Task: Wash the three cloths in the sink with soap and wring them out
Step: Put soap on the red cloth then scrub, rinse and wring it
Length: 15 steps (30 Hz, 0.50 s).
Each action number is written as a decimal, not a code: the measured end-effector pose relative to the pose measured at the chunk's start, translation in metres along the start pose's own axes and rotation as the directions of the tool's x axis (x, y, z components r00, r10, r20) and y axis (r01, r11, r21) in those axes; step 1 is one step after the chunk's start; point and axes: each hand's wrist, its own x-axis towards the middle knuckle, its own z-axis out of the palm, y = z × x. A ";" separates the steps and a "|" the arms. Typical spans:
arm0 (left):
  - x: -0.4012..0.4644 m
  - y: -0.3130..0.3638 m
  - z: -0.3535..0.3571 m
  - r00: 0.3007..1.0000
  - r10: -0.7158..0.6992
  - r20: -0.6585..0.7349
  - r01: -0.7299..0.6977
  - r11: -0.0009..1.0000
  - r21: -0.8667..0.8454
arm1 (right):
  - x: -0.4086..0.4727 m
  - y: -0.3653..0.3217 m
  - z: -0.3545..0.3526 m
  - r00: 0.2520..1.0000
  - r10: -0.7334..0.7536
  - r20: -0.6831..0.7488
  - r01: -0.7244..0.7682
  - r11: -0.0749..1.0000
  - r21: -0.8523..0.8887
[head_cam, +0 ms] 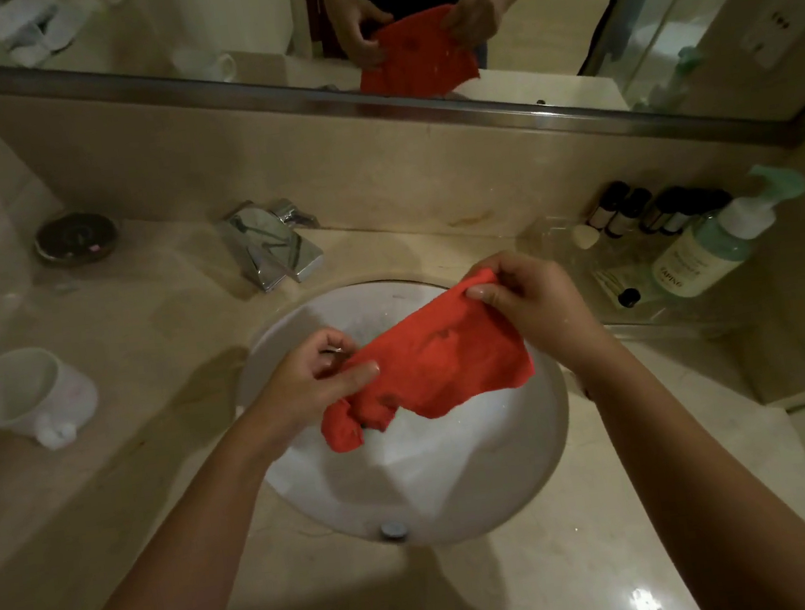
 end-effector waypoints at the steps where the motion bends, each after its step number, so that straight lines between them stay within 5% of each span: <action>1: 0.000 -0.001 0.002 0.998 -0.034 0.057 0.031 0.999 0.039 | 0.005 -0.002 0.001 1.000 -0.024 0.011 0.025 0.999 -0.029; 4: -0.001 -0.003 0.012 0.984 -0.103 0.149 0.080 0.985 0.151 | 0.017 -0.006 0.008 0.997 -0.048 0.066 0.055 0.992 -0.111; 15: -0.002 0.006 0.014 0.983 -0.101 0.152 0.084 0.990 0.114 | 0.032 0.004 0.021 1.000 0.024 -0.005 -0.024 0.998 -0.051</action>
